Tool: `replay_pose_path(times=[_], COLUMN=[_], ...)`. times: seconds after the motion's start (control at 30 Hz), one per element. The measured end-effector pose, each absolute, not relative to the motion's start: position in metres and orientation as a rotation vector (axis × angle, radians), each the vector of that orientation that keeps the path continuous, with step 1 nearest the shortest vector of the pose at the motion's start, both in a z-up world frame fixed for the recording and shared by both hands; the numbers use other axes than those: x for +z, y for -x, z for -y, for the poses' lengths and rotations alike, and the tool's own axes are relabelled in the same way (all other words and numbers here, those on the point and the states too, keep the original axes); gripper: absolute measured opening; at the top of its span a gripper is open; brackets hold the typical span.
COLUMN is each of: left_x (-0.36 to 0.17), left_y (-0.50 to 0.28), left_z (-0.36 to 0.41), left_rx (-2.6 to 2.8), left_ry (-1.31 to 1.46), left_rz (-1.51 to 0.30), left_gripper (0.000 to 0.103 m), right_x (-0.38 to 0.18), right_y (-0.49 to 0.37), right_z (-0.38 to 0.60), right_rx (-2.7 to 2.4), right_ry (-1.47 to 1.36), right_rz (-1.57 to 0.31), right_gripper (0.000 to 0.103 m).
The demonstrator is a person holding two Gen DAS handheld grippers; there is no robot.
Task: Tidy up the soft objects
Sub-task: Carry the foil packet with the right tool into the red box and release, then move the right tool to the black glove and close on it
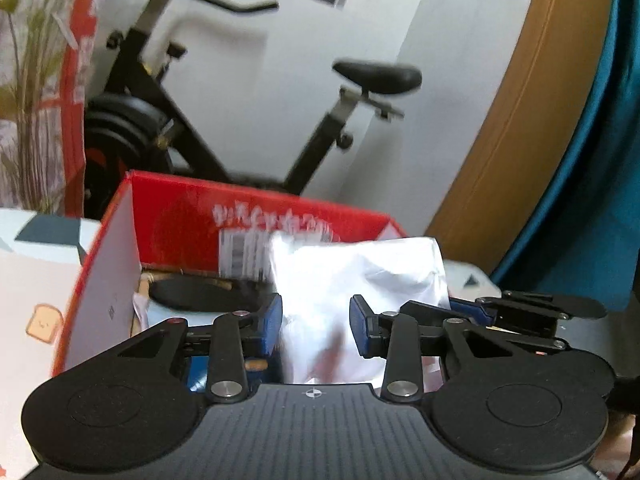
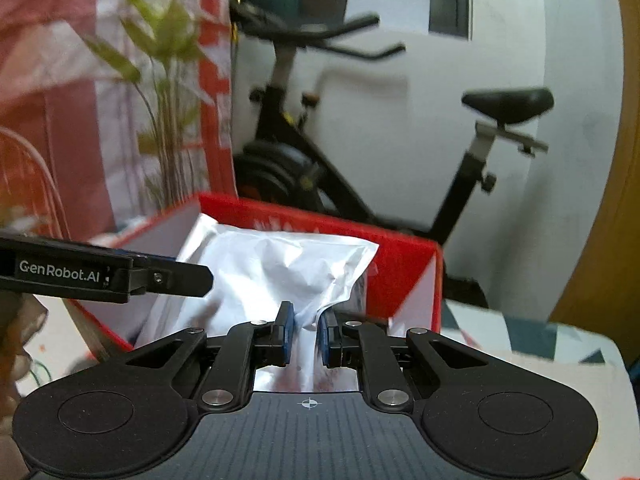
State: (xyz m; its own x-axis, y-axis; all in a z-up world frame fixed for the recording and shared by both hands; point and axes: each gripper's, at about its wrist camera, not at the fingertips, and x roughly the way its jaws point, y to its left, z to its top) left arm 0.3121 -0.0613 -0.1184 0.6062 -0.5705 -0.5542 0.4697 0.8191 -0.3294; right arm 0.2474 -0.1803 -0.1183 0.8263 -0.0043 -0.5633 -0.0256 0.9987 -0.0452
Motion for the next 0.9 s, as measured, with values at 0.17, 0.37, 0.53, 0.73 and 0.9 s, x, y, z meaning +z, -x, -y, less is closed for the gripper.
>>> replay_pose_path(times=[0.17,0.37,0.53,0.73,0.9], left_x=[-0.129,-0.133,-0.13,-0.124,-0.112], left_y=[-0.313,-0.313,-0.31,-0.304,-0.291], left_z=[0.064,0.058,0.059,0.056,0.046], left_rx=[-0.634,-0.616,-0.603,-0.567,-0.541], left_ry=[0.117,0.112,0.083,0.049,0.038], left_rz=[-0.746,-0.755,-0.736,-0.707,-0.661], left_gripper=[0.039,0.039,0.039,0.05,0.091], right_x=[-0.137,-0.144,-0.143,-0.134,-0.122], right_y=[-0.252,-0.252,-0.254,-0.238,-0.216], right_z=[0.183,0.183,0.185,0.185,0.186], right_rx=[0.002,0.004,-0.012,-0.067,-0.08], right_ry=[0.033,0.01,-0.003,-0.01,-0.026], right_rz=[-0.681,-0.728,-0.745,-0.715,-0.657], right_gripper=[0.01,0.01,0.015,0.029,0.056])
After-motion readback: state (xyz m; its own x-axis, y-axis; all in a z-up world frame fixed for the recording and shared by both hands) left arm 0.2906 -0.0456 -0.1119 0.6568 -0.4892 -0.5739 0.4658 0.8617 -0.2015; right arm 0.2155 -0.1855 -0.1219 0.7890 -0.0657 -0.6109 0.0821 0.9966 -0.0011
